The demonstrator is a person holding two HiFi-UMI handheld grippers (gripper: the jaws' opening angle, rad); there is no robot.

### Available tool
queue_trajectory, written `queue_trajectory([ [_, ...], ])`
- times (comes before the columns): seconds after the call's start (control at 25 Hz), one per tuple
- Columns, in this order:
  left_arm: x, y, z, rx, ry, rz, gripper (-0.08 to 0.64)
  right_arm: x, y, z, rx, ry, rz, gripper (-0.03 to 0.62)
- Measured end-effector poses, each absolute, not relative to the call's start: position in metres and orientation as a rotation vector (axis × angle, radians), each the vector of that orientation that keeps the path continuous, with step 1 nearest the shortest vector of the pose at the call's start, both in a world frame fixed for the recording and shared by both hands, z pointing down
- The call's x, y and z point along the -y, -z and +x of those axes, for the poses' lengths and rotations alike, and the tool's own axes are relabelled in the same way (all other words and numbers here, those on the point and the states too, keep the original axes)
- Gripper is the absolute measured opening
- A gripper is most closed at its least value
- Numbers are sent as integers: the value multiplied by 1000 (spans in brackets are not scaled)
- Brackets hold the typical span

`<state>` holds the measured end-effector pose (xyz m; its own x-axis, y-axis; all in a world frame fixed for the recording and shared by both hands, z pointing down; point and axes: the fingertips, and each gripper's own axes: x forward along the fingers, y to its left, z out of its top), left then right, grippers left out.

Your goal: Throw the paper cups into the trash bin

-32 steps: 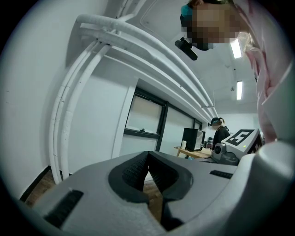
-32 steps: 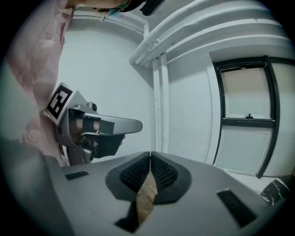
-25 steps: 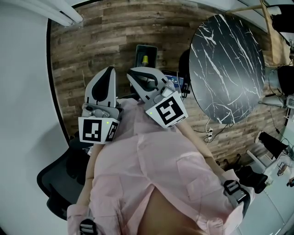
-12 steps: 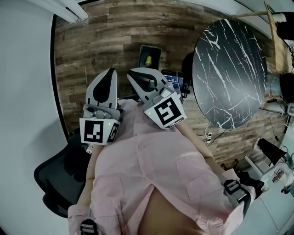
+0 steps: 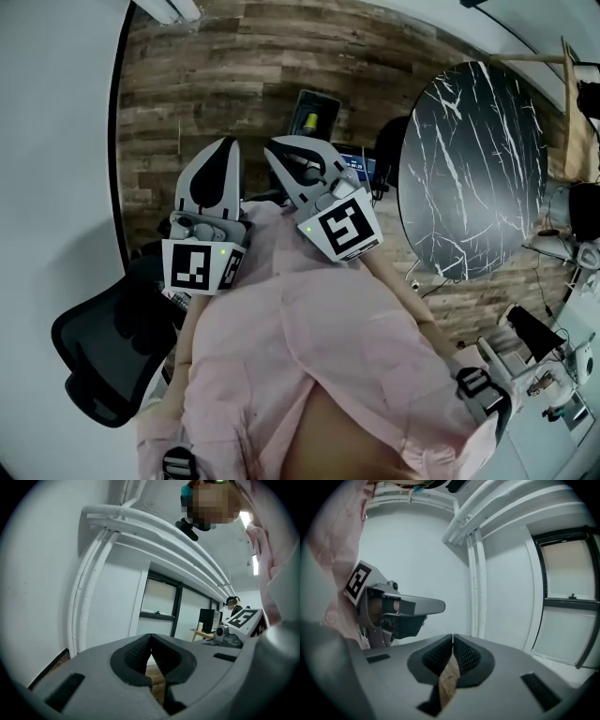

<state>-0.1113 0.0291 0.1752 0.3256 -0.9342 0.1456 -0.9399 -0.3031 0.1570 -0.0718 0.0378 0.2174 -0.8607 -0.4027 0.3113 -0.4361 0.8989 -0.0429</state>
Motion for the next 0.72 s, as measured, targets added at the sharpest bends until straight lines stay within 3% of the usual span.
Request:
queue_trajectory([
  [0.72,-26,-175,-97,1663,-40,2415,15,-36,-218,-58,2751,-171,678,29],
])
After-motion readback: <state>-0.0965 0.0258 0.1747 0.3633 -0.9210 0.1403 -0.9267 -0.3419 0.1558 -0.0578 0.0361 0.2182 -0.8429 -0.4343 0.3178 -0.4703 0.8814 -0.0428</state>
